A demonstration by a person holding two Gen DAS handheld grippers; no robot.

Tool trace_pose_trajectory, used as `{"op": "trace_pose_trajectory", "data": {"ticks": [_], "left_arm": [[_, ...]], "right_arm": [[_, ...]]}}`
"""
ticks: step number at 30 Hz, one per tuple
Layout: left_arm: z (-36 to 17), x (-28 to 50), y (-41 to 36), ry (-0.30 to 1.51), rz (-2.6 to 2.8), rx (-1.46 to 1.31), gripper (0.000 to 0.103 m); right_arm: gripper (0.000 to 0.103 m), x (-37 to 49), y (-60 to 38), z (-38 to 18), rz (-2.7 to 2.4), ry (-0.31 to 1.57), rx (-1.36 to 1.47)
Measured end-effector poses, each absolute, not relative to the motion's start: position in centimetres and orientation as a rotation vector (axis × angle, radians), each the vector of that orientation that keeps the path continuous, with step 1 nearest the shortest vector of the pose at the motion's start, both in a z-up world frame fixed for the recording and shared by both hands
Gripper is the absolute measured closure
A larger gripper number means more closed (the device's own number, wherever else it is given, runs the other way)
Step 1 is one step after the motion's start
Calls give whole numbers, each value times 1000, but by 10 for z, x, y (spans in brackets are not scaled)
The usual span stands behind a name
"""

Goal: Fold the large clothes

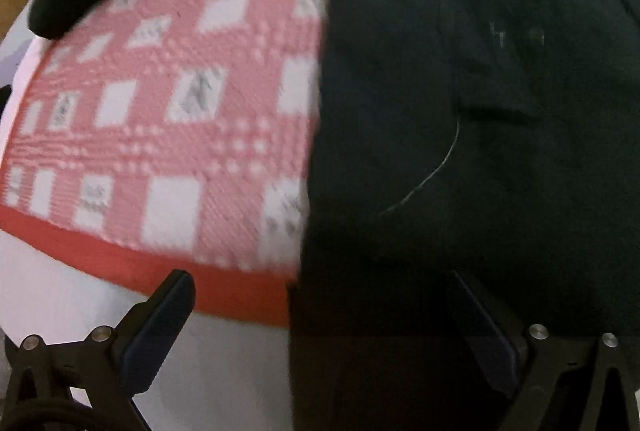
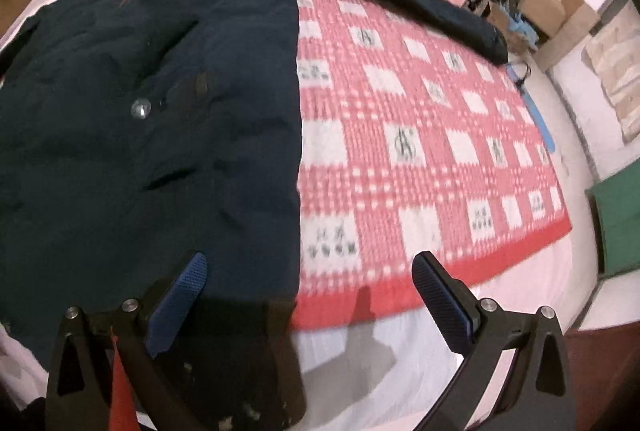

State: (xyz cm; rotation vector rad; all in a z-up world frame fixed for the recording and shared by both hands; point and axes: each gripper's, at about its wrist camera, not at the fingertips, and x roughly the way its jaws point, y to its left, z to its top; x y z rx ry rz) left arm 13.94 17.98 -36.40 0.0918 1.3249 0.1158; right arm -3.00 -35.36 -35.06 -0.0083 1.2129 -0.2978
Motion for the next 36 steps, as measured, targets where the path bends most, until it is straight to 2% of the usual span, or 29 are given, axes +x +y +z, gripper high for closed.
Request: {"op": "trace_pose_trajectory", "data": {"ticks": [5, 11, 14, 15, 16, 17, 18, 20, 22, 26, 29, 32, 34, 36], "left_arm": [[-372, 135, 203, 1343, 189, -65, 0], [-375, 131, 197, 1332, 210, -37, 0], [-376, 134, 191, 1330, 185, 5, 0], [-374, 134, 190, 1322, 179, 20, 0], [-373, 133, 189, 1317, 175, 29, 0], [-371, 132, 189, 1312, 174, 31, 0], [-370, 130, 190, 1310, 177, 30, 0], [-368, 130, 192, 1307, 184, 31, 0], [-365, 129, 194, 1304, 188, 38, 0], [-361, 128, 186, 1297, 179, 67, 3], [-356, 130, 184, 1292, 174, 90, 12], [-338, 140, 178, 1240, 153, 91, 12], [-326, 151, 168, 1191, 146, 87, 12], [-313, 174, 161, 1139, 130, 66, 12]], "right_arm": [[0, -41, -355, -361, -305, 1254, 72], [0, -39, -348, -366, -267, 1245, 65], [0, -35, -345, -379, -232, 1273, 152], [6, -33, -346, -384, -205, 1289, 204], [26, -32, -345, -386, -171, 1293, 252], [35, -32, -343, -385, -139, 1278, 263], [51, -32, -339, -382, -123, 1267, 240], [72, -35, -336, -375, -80, 1238, 209], [81, -37, -341, -368, -56, 1220, 206], [81, -40, -348, -366, -38, 1217, 194], [81, -48, -359, -364, -62, 1210, 251], [80, -52, -369, -353, -106, 1203, 253], [72, -47, -369, -339, -134, 1202, 190], [69, -38, -366, -324, -163, 1181, 83]]}}
